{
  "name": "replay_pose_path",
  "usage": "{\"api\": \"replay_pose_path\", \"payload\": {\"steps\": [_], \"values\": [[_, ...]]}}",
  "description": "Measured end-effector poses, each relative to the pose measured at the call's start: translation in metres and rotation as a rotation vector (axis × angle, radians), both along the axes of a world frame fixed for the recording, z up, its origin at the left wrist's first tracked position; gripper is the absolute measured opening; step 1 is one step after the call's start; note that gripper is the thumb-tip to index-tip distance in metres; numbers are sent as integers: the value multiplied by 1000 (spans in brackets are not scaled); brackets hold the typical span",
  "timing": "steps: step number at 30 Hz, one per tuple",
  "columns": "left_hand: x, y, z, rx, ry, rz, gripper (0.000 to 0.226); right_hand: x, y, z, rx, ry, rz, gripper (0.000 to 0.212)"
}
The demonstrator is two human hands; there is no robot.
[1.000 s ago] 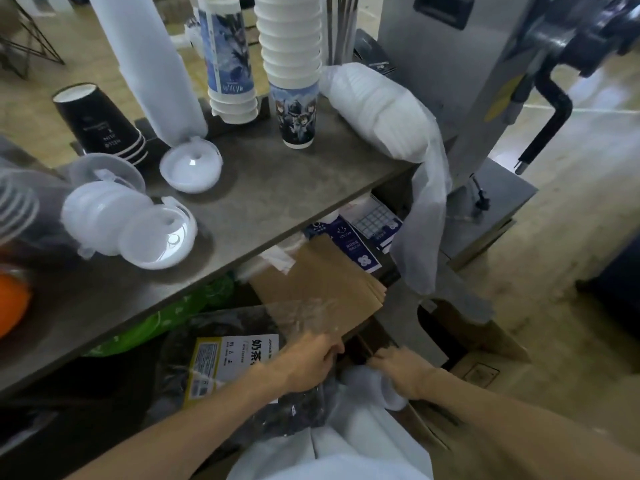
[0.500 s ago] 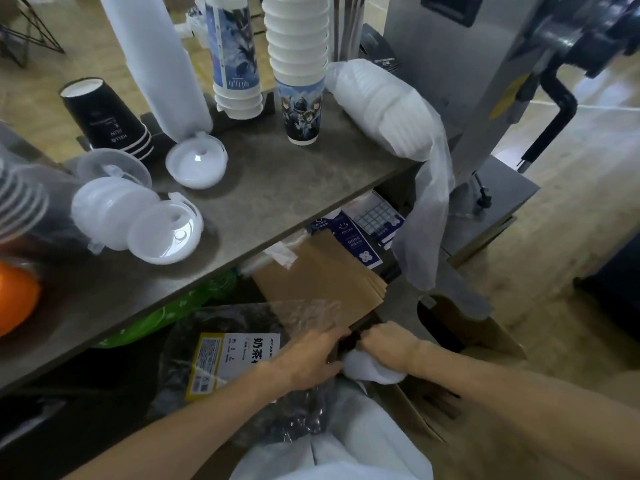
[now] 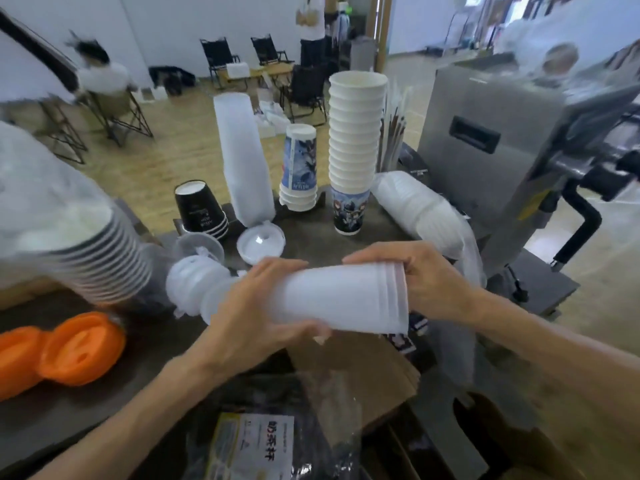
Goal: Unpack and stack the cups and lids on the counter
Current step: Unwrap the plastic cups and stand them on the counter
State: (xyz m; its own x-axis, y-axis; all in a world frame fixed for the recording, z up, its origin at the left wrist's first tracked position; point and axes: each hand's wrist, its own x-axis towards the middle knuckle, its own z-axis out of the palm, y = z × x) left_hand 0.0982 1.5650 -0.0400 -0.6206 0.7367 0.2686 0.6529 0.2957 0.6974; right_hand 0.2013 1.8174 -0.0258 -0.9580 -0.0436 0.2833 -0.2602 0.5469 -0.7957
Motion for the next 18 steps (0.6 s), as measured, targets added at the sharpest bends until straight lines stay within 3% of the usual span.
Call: {"api": "replay_pose_path", "payload": {"steps": [2,5,8,11,14,18], "values": [[-14,0,26,205,-3,191,84,-20,-8,7,-239,77,0,37],[-36,16,55,487,-215,297,88,-54,-29,11,-427,128,1,42],[-64,26,79,633,-236,385,81,-88,-42,16,-213,153,-10,50],[-89,32,111,699,-94,394,68,-112,-47,42,-32,105,71,81],[-105,43,150,773,51,373,57,-134,-51,70,-2,121,138,109],[-129,59,193,828,187,369,51,-172,-49,110,-12,188,158,111]]}}
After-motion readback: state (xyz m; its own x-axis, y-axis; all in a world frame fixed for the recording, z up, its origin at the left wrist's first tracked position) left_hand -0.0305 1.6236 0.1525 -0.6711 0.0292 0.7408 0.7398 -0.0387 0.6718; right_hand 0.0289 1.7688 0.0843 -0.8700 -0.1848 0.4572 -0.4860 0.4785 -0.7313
